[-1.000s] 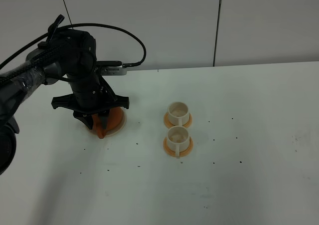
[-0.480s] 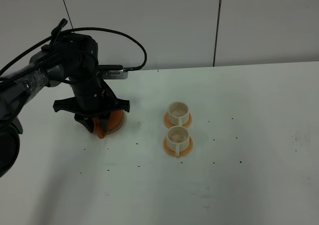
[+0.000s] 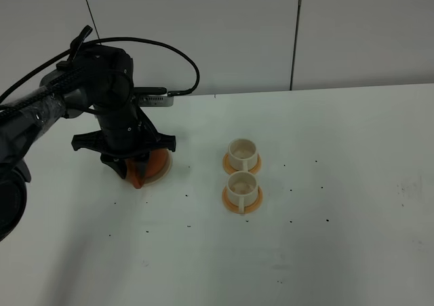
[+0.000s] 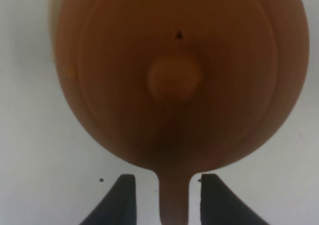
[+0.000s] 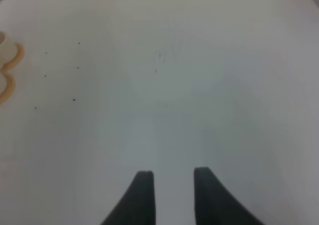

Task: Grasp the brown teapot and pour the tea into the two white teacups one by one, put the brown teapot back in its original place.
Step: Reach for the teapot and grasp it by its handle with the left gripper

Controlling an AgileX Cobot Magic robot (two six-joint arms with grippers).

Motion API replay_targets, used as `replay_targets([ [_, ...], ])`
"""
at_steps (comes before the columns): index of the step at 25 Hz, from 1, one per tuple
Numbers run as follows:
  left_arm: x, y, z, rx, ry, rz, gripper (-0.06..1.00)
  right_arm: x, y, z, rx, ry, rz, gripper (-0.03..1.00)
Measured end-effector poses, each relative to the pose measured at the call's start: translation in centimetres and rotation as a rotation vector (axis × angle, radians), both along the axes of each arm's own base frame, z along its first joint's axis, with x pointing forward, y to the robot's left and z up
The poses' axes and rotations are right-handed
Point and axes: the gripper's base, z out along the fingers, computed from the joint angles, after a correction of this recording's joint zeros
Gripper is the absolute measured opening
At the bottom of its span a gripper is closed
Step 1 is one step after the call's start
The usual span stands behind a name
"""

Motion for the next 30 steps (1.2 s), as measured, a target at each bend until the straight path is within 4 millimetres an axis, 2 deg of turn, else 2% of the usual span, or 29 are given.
replay_targets([
  [25,0.11,-0.06,0.0,-0.007,-0.012,-0.001,0.37,0.0,-0.01,0.0,0.002,0.0,-0.002,0.22],
  [30,0.12,-0.17,-0.01,-0.019,-0.014,0.002,0.31,0.0,-0.01,0.0,0.002,0.0,-0.002,0.22],
])
